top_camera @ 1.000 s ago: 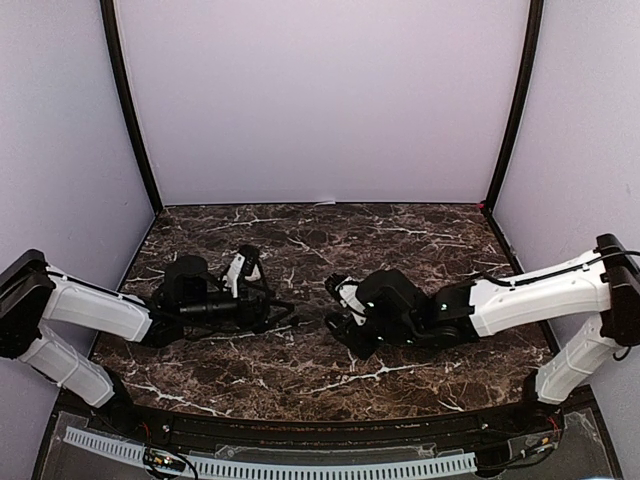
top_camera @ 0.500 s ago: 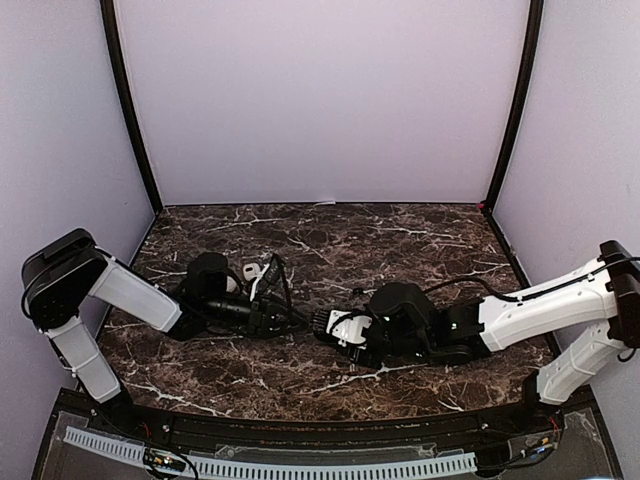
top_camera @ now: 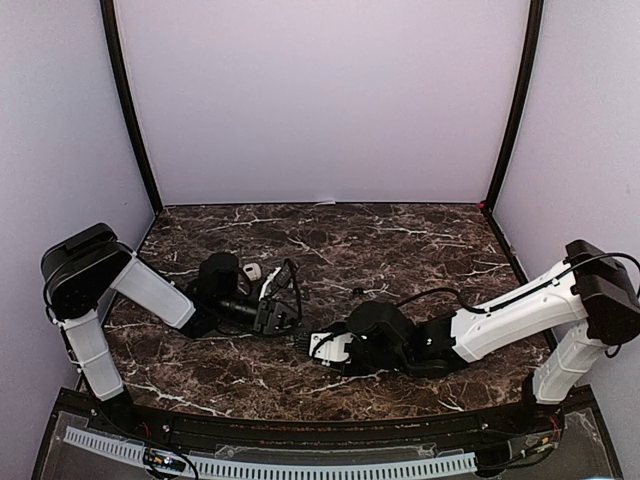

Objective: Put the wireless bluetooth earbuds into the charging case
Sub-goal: Pass from the right arm to the left, then pass from the left arm to the right, then pass from the right arm to the left

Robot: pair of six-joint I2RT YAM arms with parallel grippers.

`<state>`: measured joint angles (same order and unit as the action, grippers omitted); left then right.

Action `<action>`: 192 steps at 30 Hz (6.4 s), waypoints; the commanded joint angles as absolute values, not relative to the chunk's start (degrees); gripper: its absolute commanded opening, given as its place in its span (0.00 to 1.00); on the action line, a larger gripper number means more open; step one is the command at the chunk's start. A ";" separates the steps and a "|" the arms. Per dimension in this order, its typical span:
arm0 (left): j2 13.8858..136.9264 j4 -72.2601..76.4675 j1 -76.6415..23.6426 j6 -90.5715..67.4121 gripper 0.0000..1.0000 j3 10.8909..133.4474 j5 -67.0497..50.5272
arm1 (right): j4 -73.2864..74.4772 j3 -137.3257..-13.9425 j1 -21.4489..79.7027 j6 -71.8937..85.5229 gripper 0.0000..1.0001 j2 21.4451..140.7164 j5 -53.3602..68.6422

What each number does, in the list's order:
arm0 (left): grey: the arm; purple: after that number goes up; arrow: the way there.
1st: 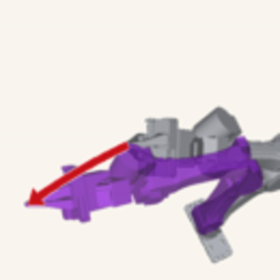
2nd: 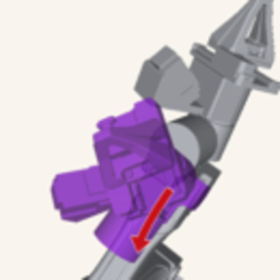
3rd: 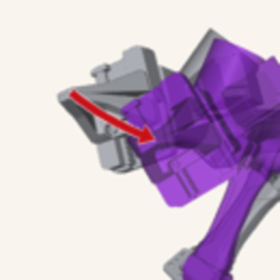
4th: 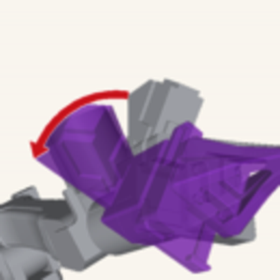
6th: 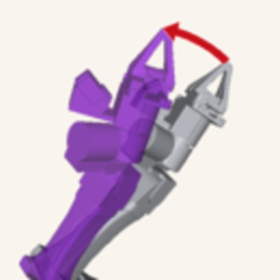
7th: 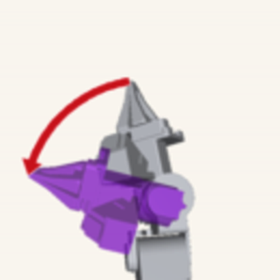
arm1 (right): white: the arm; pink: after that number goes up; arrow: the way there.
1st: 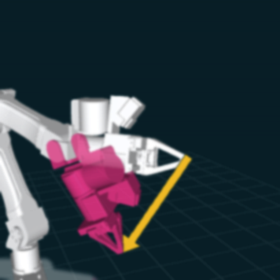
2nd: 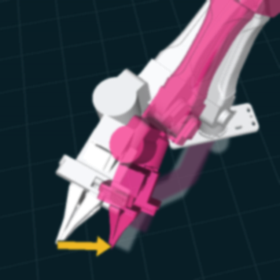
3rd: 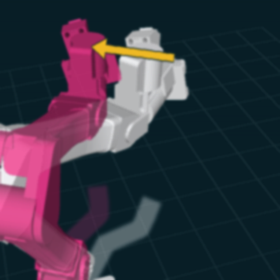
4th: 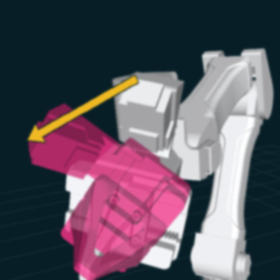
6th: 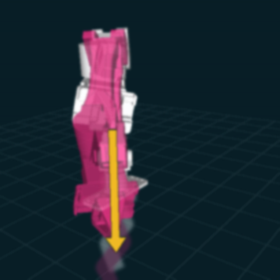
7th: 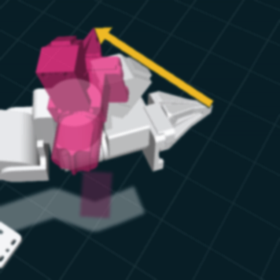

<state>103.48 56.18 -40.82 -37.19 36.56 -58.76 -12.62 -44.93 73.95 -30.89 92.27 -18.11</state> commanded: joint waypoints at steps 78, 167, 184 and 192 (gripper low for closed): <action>80.73 71.35 -47.93 -62.93 0.13 36.67 -27.78 | -74.21 -34.49 68.83 40.73 0.68 83.18 -6.00; 77.62 72.87 -48.61 -1.30 0.99 9.90 -27.61 | 28.08 -73.74 70.53 -13.23 0.14 97.35 3.78; 87.36 82.11 -48.69 7.32 0.79 8.84 -46.47 | 27.77 -78.94 73.18 -16.84 0.14 100.81 3.35; 87.26 82.23 -48.69 8.46 0.67 8.57 -43.25 | 27.41 -80.51 73.72 -16.90 0.14 103.08 2.55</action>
<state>87.88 78.87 -48.64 7.11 8.91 -42.22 28.73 -78.19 73.23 -16.36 101.56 3.51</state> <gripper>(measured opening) 0.700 0.213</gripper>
